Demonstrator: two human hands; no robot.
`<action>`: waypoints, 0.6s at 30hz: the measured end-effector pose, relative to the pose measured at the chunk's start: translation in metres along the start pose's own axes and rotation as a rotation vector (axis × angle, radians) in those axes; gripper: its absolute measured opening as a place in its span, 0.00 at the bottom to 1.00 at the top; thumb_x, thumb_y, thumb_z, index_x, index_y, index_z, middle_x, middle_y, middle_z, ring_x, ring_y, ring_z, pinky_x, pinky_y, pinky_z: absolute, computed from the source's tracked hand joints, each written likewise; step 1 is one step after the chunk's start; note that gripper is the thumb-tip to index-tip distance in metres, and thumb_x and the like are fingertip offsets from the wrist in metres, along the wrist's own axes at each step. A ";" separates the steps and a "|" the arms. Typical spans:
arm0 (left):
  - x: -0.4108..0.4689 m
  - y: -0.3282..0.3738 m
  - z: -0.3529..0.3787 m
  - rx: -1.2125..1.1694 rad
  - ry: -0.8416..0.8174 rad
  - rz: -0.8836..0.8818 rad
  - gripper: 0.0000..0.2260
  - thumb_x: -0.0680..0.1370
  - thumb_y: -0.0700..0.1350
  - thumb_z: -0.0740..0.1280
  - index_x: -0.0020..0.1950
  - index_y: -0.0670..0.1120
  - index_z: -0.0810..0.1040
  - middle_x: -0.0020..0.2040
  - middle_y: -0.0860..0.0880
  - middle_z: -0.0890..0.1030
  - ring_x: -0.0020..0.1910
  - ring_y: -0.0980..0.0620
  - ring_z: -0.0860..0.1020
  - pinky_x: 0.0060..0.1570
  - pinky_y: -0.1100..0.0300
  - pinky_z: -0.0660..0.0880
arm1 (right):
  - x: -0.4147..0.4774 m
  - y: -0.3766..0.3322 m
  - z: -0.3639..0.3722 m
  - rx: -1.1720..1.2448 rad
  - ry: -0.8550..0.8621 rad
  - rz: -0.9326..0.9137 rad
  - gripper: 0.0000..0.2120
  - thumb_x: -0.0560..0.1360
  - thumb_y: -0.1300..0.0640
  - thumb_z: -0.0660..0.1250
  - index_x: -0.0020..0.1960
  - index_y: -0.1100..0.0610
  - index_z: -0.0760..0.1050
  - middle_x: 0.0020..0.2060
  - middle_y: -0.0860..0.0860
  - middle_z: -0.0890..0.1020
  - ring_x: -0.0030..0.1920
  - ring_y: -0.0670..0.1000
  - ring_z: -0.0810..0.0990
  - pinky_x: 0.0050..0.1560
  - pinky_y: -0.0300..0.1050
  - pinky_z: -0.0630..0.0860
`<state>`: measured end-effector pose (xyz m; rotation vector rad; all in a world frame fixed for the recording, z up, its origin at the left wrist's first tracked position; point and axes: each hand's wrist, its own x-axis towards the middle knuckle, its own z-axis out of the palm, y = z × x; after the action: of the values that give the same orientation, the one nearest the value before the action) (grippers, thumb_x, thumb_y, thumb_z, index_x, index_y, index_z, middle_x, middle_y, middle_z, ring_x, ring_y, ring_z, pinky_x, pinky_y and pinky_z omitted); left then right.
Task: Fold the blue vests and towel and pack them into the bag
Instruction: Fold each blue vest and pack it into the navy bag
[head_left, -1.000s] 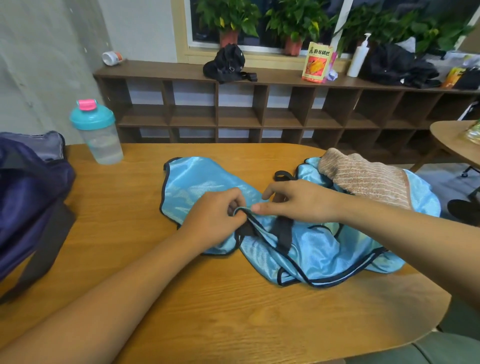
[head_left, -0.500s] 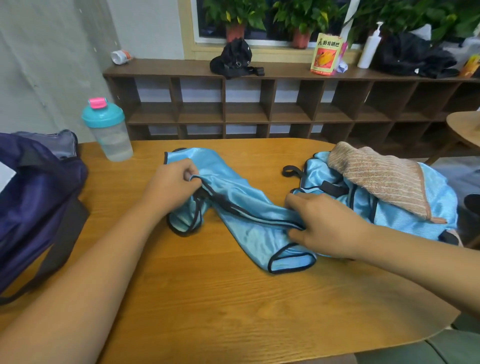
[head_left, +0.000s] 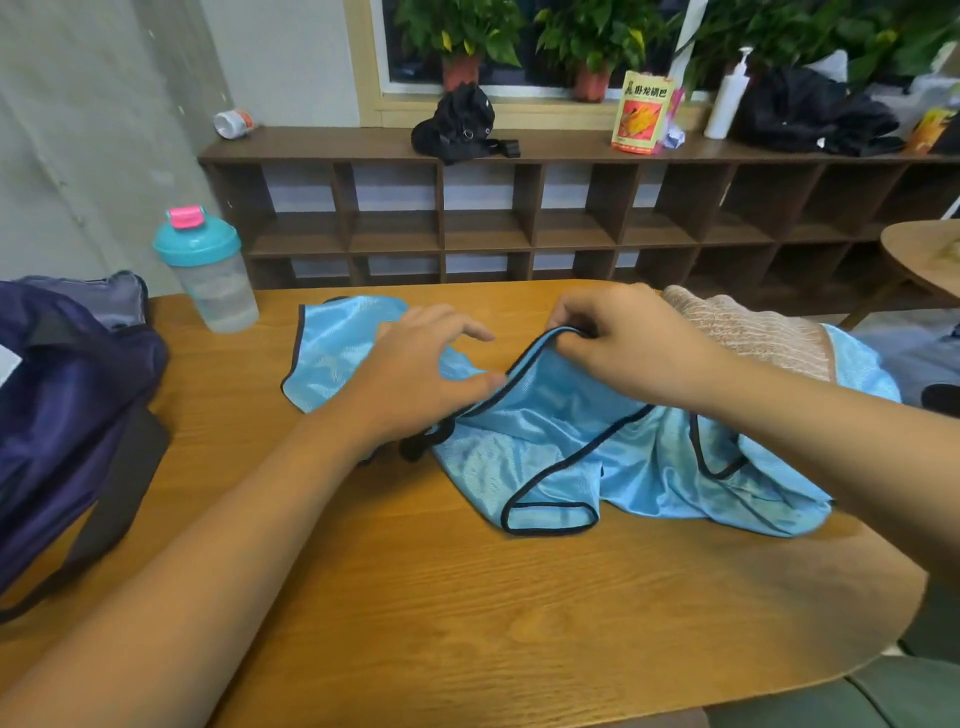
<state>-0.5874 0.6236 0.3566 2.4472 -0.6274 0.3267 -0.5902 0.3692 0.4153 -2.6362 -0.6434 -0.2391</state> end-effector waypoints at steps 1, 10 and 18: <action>0.004 0.010 0.003 -0.060 -0.011 0.009 0.19 0.76 0.64 0.73 0.64 0.60 0.79 0.61 0.64 0.78 0.65 0.63 0.74 0.66 0.59 0.68 | 0.004 -0.006 -0.001 -0.002 0.007 -0.018 0.05 0.80 0.56 0.68 0.49 0.50 0.82 0.40 0.44 0.83 0.43 0.44 0.80 0.45 0.43 0.73; 0.037 0.029 -0.012 -0.432 0.074 -0.088 0.05 0.78 0.44 0.76 0.53 0.52 0.85 0.41 0.55 0.82 0.38 0.58 0.77 0.43 0.61 0.76 | 0.020 -0.024 -0.014 -0.060 0.091 -0.112 0.06 0.78 0.57 0.68 0.55 0.52 0.77 0.34 0.46 0.80 0.38 0.45 0.77 0.42 0.51 0.74; 0.032 0.006 -0.063 -0.272 0.130 -0.195 0.04 0.78 0.47 0.76 0.48 0.55 0.84 0.39 0.58 0.82 0.37 0.59 0.77 0.46 0.54 0.78 | 0.028 -0.009 -0.033 -0.019 0.173 -0.019 0.02 0.78 0.56 0.71 0.48 0.52 0.77 0.37 0.50 0.82 0.39 0.50 0.78 0.42 0.47 0.71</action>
<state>-0.5685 0.6450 0.4216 2.1844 -0.3487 0.2973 -0.5723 0.3730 0.4556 -2.5917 -0.6108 -0.4750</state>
